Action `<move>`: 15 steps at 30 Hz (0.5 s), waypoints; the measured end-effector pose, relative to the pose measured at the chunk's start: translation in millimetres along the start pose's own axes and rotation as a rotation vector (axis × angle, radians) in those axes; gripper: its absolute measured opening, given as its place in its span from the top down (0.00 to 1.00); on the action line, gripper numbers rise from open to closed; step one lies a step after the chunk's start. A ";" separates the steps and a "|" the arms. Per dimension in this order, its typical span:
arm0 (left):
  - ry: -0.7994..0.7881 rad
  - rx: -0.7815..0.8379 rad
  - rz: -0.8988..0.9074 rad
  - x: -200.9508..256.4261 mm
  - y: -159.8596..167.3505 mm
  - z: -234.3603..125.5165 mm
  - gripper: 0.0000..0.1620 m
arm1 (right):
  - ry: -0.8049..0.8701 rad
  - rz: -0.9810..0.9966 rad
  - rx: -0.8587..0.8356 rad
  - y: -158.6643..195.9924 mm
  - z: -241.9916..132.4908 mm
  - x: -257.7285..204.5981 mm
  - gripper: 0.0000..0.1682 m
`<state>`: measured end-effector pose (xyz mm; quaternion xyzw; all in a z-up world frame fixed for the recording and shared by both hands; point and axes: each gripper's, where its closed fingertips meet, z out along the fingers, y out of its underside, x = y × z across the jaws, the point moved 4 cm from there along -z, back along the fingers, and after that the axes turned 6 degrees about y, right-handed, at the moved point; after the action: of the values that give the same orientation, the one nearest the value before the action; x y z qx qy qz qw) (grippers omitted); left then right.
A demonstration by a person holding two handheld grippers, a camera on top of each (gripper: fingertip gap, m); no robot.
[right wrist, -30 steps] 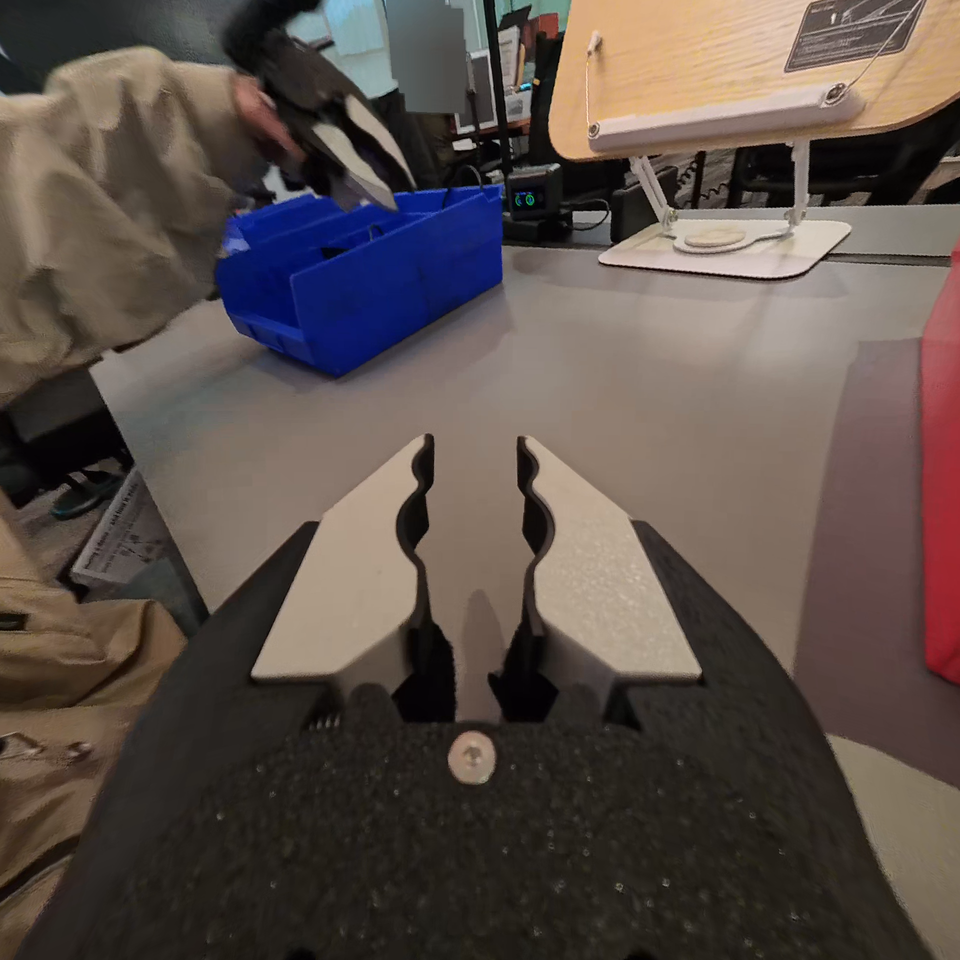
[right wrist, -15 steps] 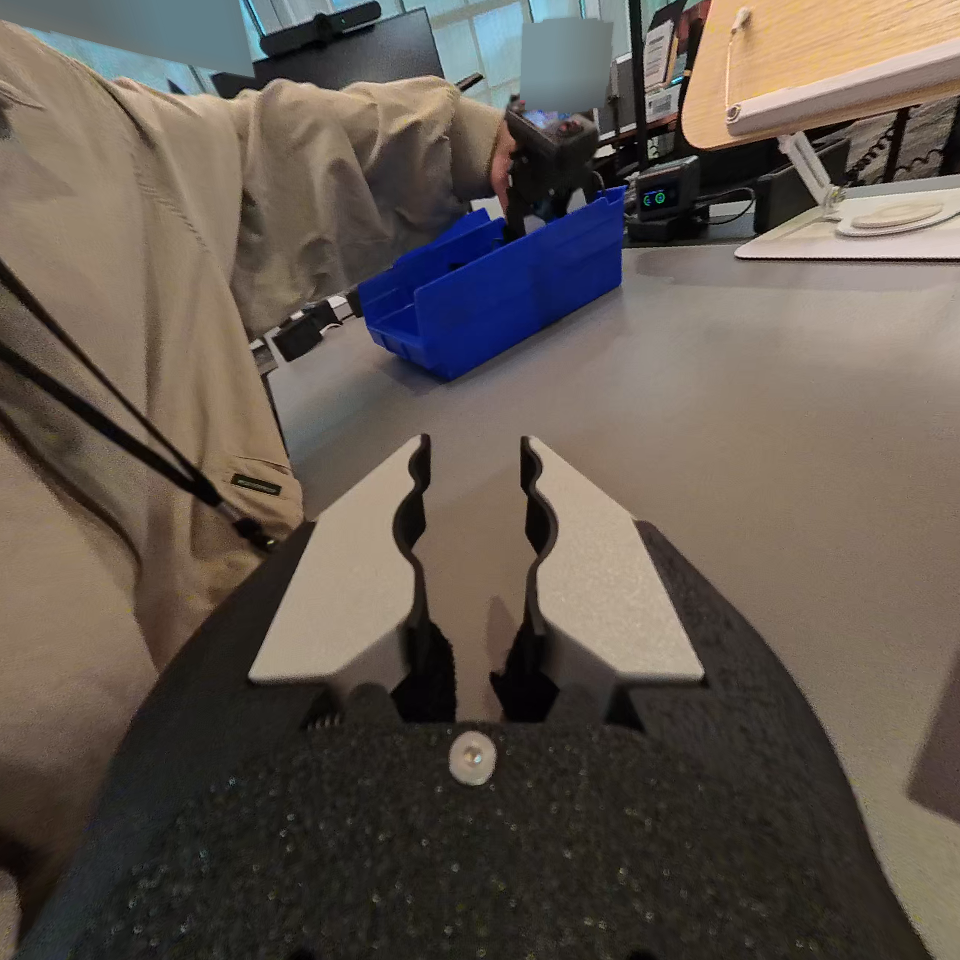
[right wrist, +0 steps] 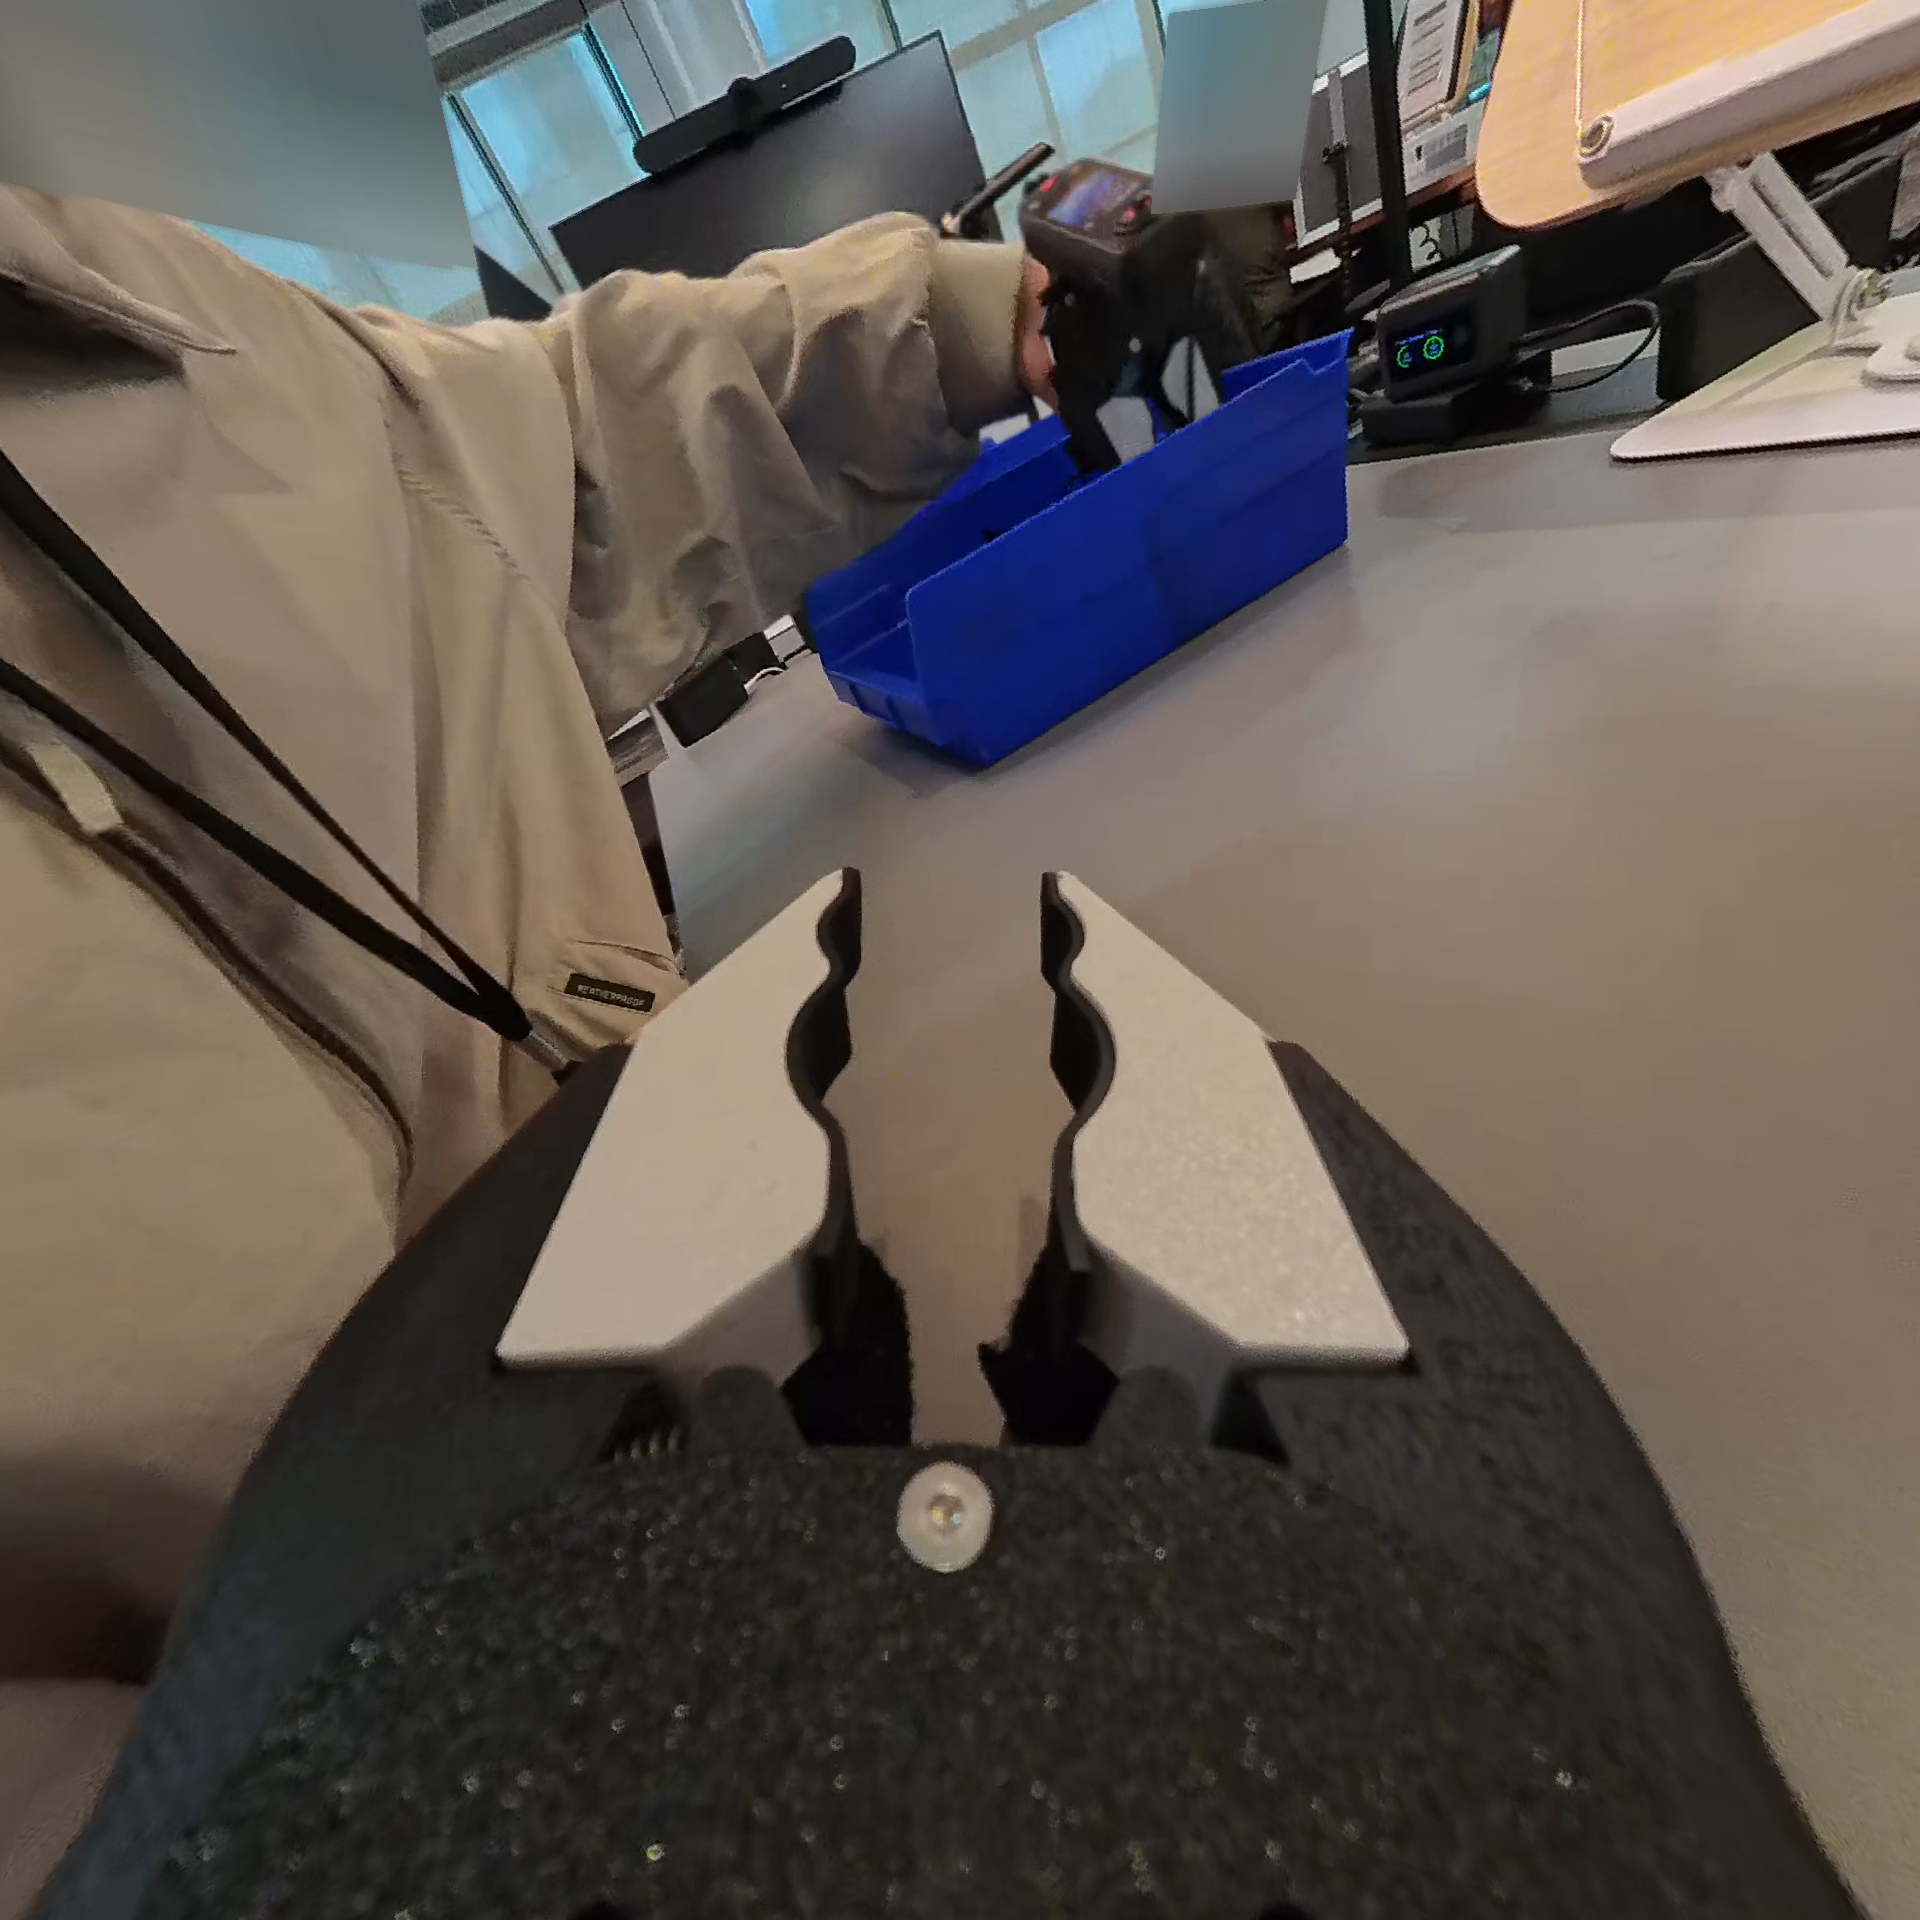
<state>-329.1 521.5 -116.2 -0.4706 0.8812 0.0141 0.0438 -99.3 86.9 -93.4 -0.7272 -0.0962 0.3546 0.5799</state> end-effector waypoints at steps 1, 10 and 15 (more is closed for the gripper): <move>-0.028 0.016 -0.012 2.0 1.2 -9.1 0.93 | -0.003 0.000 0.009 -1.8 0.4 -0.8 0.80; -0.356 0.169 0.001 32.0 -34.1 -157.1 0.94 | -0.013 -0.241 0.000 -38.7 38.1 -16.1 0.79; -0.651 0.234 0.128 64.0 -88.6 -284.5 0.95 | 0.038 -0.408 0.065 -97.0 55.8 -31.3 0.79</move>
<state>-309.1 400.4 162.8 -0.3769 0.8444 0.0650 0.3752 -130.8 142.9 3.4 -0.6802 -0.2190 0.2191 0.6644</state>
